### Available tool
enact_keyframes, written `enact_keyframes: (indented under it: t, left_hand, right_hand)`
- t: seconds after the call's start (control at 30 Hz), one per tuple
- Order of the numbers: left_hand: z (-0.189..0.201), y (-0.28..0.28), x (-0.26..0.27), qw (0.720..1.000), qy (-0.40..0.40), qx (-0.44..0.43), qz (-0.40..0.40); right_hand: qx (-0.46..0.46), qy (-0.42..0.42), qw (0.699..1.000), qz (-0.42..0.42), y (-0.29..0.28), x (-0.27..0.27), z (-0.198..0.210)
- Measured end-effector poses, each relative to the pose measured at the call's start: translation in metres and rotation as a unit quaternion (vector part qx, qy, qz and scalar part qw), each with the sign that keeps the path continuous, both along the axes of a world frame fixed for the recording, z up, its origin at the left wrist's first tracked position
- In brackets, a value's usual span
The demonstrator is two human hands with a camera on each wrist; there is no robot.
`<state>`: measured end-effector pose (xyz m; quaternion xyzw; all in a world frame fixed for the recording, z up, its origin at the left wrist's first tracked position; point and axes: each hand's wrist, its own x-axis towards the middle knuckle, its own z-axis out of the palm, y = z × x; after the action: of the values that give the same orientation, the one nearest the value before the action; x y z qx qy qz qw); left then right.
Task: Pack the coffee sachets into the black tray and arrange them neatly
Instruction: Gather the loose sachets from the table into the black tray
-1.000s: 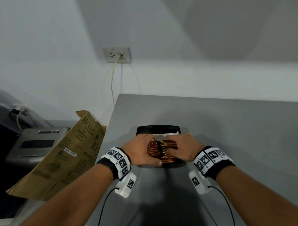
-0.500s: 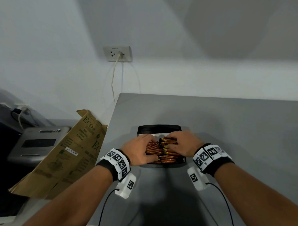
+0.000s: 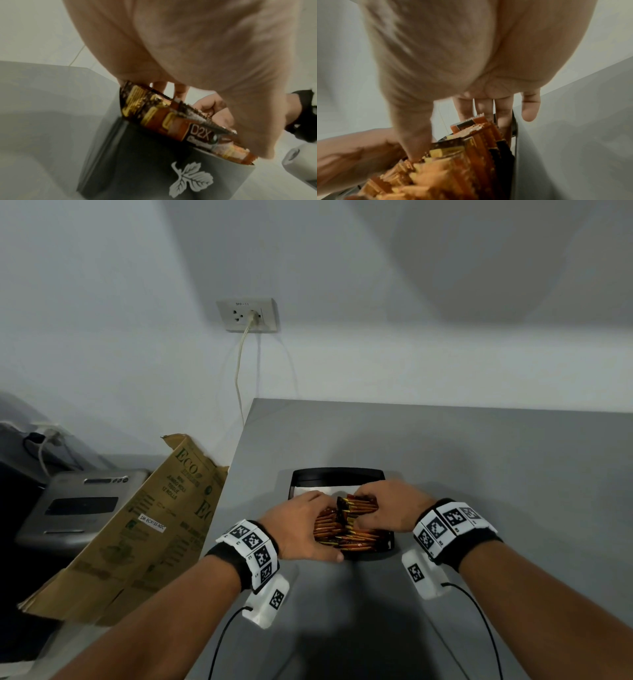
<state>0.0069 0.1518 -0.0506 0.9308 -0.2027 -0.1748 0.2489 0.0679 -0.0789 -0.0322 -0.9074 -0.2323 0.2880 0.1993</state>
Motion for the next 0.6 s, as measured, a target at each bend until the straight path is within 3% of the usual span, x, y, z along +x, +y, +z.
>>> enact_keyframes:
  t: [0.07, 0.2, 0.6]
  left_hand:
    - [0.003, 0.000, 0.002, 1.000, 0.017, 0.015, -0.002]
    - [0.004, 0.002, 0.009, 0.999, 0.027, 0.029, 0.002]
    - [0.001, -0.002, 0.017, 0.994, 0.001, 0.104, -0.012]
  right_hand:
    - [-0.003, 0.011, 1.000, 0.015, 0.000, -0.005, 0.001]
    - [-0.062, -0.051, 0.995, 0.065, 0.004, -0.016, -0.004]
    - [-0.094, -0.143, 0.985, 0.034, 0.017, -0.031, -0.016]
